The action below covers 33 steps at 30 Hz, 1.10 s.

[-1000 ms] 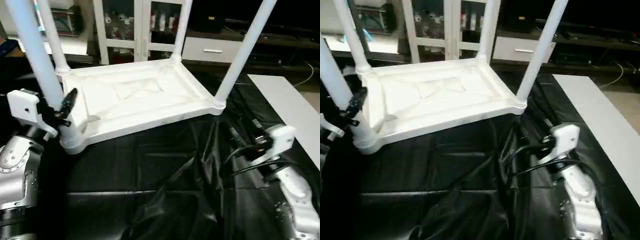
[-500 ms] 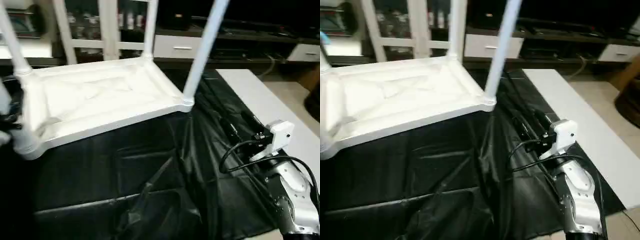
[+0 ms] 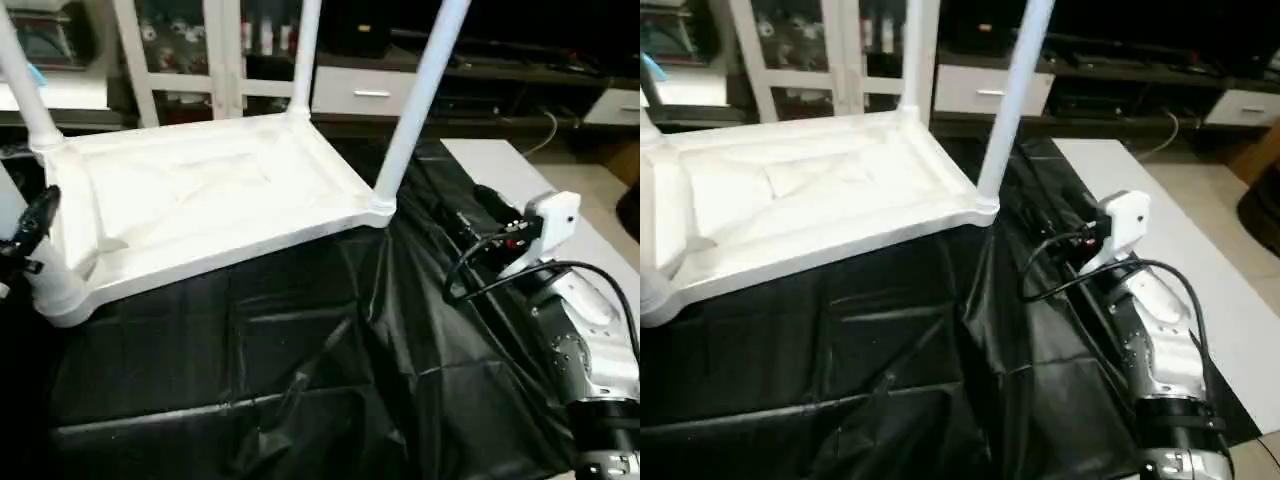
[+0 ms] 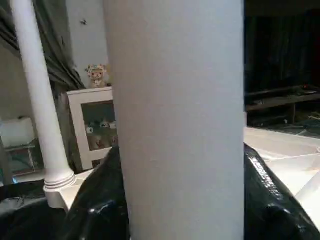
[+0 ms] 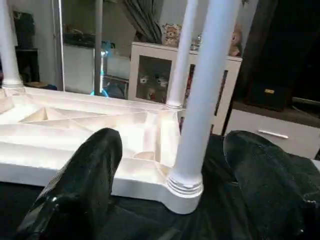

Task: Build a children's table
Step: Rotate leg to tighten

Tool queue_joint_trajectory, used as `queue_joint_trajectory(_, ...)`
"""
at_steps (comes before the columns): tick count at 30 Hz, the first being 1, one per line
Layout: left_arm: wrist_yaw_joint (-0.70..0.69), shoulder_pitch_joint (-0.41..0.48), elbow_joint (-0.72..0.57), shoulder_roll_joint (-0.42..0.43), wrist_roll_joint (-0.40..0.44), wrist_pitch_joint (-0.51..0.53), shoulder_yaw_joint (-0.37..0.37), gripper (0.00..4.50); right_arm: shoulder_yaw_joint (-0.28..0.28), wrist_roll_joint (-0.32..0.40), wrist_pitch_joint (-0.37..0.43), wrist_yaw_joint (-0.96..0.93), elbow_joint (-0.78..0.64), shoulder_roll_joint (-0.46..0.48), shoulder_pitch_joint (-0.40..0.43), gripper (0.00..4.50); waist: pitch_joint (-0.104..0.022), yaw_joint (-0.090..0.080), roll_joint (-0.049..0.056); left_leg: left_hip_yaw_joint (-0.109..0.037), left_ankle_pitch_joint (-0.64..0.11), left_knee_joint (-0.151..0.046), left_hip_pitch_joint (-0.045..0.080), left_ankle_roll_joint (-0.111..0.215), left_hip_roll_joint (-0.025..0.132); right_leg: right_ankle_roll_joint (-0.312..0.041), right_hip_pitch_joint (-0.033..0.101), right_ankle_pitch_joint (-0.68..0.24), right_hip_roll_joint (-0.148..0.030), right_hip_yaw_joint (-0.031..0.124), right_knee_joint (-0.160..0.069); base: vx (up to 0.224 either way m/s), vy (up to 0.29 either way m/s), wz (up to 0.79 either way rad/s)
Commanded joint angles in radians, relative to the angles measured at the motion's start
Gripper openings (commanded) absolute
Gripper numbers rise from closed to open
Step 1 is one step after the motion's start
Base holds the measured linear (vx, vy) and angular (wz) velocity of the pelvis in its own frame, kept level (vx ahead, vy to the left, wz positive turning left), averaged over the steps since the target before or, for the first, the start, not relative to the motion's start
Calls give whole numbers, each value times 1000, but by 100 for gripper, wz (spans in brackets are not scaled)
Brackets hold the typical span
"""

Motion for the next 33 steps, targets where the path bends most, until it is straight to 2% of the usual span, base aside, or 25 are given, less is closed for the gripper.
queue_joint_trajectory(1,-41,41,12,-15,16,41,-46,274,-1,10,17,12,-8,-10,2,364,-31,3,14,6,-237,-68,19,14,18,-165,20,-85,-29,19,-66,0,0,0)
queue_joint_trajectory(2,-52,52,11,-8,7,46,-34,274,2,9,15,18,-5,-10,3,364,-31,3,16,5,-264,-70,20,5,19,-157,18,-129,-31,21,-69,0,0,0)
queue_joint_trajectory(4,-57,62,13,2,-6,49,-12,308,5,9,12,28,1,-8,3,364,-31,2,21,3,-287,-72,22,-10,21,-159,14,-147,-31,22,-71,0,0,0)
queue_joint_trajectory(7,-67,64,34,20,-39,51,31,311,10,11,13,37,-2,-2,7,364,-26,3,19,0,-300,-75,23,-22,21,-172,12,-116,-27,19,-68,0,0,0)
queue_joint_trajectory(9,-75,64,45,25,-46,49,42,338,11,11,14,37,-3,1,9,364,-26,1,14,-1,-324,-75,23,-28,20,-170,13,-132,-26,18,-68,0,0,0)
queue_joint_trajectory(14,-90,70,72,32,-109,83,98,357,16,8,13,41,-8,10,18,364,-27,2,16,0,-315,-74,23,-26,19,-175,12,-116,-27,19,-66,0,0,0)
queue_joint_trajectory(15,-122,99,79,47,-118,114,104,384,18,6,13,45,-12,12,23,364,-28,2,15,0,-301,-72,23,-23,18,-178,14,-97,-27,19,-64,0,0,0)
queue_joint_trajectory(16,-131,111,80,51,-116,121,104,389,19,5,14,47,-14,11,26,364,-27,1,12,1,-283,-72,20,-18,17,-180,17,-79,-27,20,-63,0,0,0)
queue_joint_trajectory(18,-134,126,98,63,-99,114,105,390,22,4,15,50,-17,11,30,364,-27,0,13,1,-279,-71,23,-12,19,-183,16,-71,-26,19,-63,0,0,0)
queue_joint_trajectory(21,-122,129,152,87,-65,69,125,434,26,6,18,54,-21,12,35,364,-22,1,12,0,-319,-75,24,-9,19,-174,13,-133,-27,20,-71,0,0,0)
queue_joint_trajectory(22,-111,119,177,103,-70,42,162,434,29,7,21,57,-23,12,39,364,-23,1,15,-2,-339,-77,25,-14,20,-167,13,-160,-29,20,-71,0,0,0)
queue_joint_trajectory(25,-104,105,199,124,-97,33,212,446,33,8,23,62,-25,15,43,364,-23,-2,13,-6,-350,-78,23,-22,20,-164,14,-174,-30,19,-71,0,0,0)
queue_joint_trajectory(27,-142,109,200,148,-165,93,265,446,37,8,22,65,-24,17,46,364,-24,-1,15,-5,-343,-76,26,-21,19,-178,12,-143,-29,19,-68,0,0,0)
queue_joint_trajectory(28,-186,132,178,158,-207,153,277,446,38,7,20,66,-22,18,46,364,-26,-1,15,-4,-333,-75,26,-26,18,-193,12,-123,-29,18,-60,0,0,0)
queue_joint_trajectory(30,-274,195,117,174,-273,275,278,446,40,6,18,67,-18,19,47,364,-20,0,15,-1,-348,-77,28,-21,21,-206,7,-136,-27,19,-63,0,0,0)
queue_joint_trajectory(32,-338,268,86,194,-264,316,246,446,40,6,19,68,-17,21,47,364,-17,1,16,-1,-368,-80,26,-15,22,-203,6,-170,-30,21,-69,0,0,0)
queue_joint_trajectory(33,-364,303,89,205,-233,309,225,446,40,5,20,69,-17,23,46,364,-15,1,18,-2,-385,-83,27,-16,24,-192,4,-199,-31,22,-73,0,0,0)
